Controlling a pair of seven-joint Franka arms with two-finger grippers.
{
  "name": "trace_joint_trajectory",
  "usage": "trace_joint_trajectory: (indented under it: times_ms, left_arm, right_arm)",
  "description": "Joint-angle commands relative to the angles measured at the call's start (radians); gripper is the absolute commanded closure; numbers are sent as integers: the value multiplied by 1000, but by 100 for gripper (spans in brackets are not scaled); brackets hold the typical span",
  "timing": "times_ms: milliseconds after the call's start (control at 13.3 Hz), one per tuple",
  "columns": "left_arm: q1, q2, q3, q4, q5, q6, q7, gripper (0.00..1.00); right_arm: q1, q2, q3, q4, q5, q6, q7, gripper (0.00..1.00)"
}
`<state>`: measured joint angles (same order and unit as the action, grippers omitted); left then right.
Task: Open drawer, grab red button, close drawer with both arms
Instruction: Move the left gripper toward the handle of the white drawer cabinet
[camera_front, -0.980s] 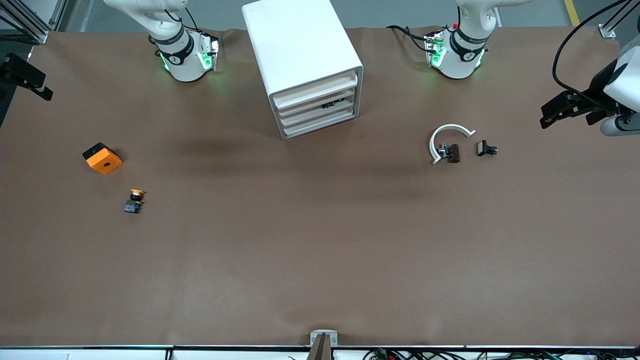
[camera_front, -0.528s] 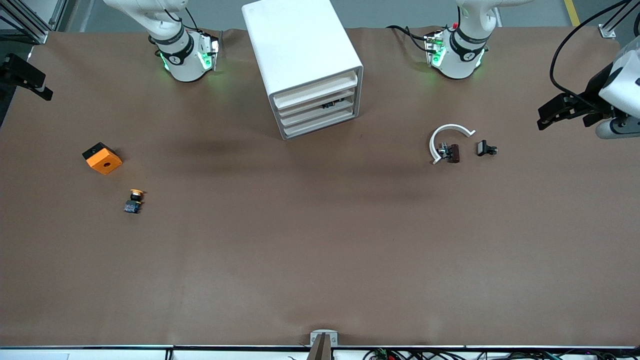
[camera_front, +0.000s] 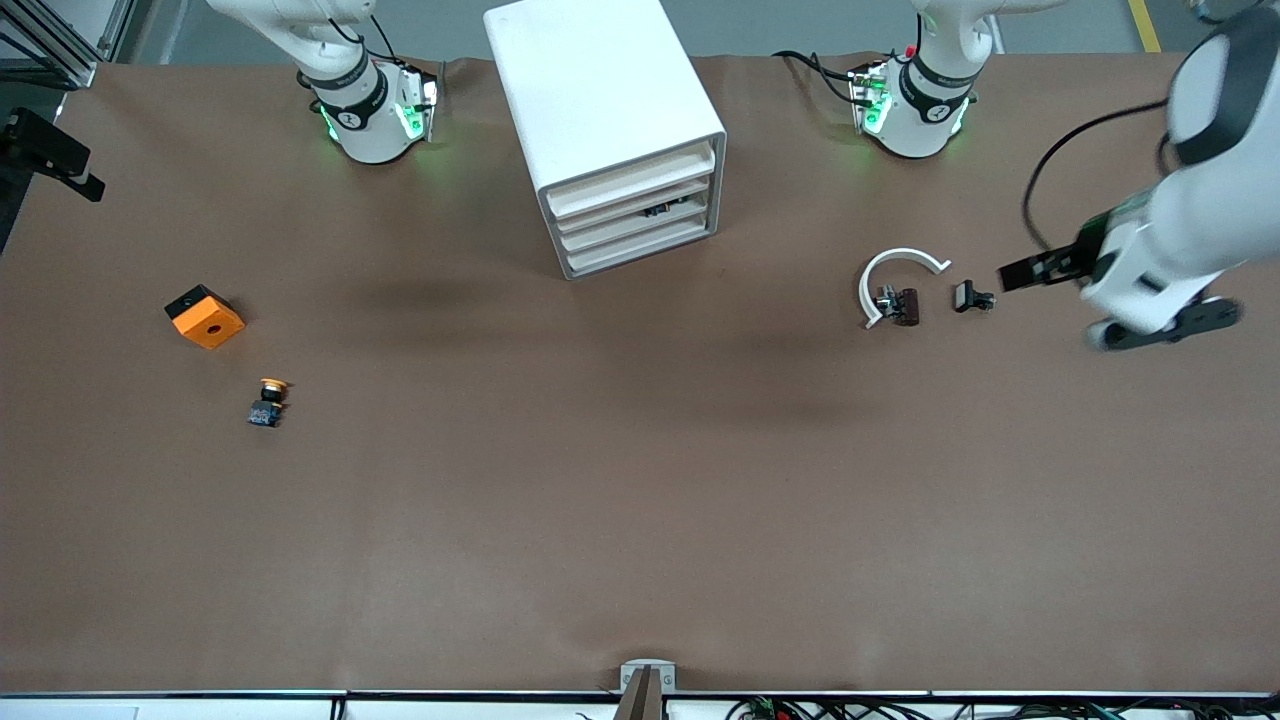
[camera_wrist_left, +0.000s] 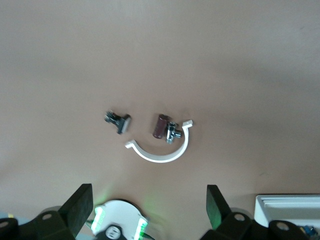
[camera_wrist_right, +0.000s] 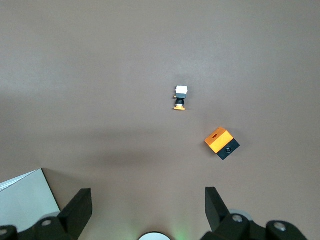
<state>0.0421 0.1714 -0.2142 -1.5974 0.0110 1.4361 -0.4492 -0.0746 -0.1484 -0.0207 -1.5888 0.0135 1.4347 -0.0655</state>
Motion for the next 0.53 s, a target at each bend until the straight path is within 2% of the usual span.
trace_joint_trajectory:
  times_ms: [0,377,452]
  left_arm:
    - [-63,103,-22,28,-10,-2,-237,0]
    - [-276,293,-21,30,-25,127,-831,0]
    - [-294,325,-22,36,-26,136,-917,0]
  right_arm:
    - [-1,-25,1,-22,-14,6,-7,0]
    - [-1,-16,2,3,-12,-4,-5,0]
    - [1,-14,1,7,-12,-10,7,0]
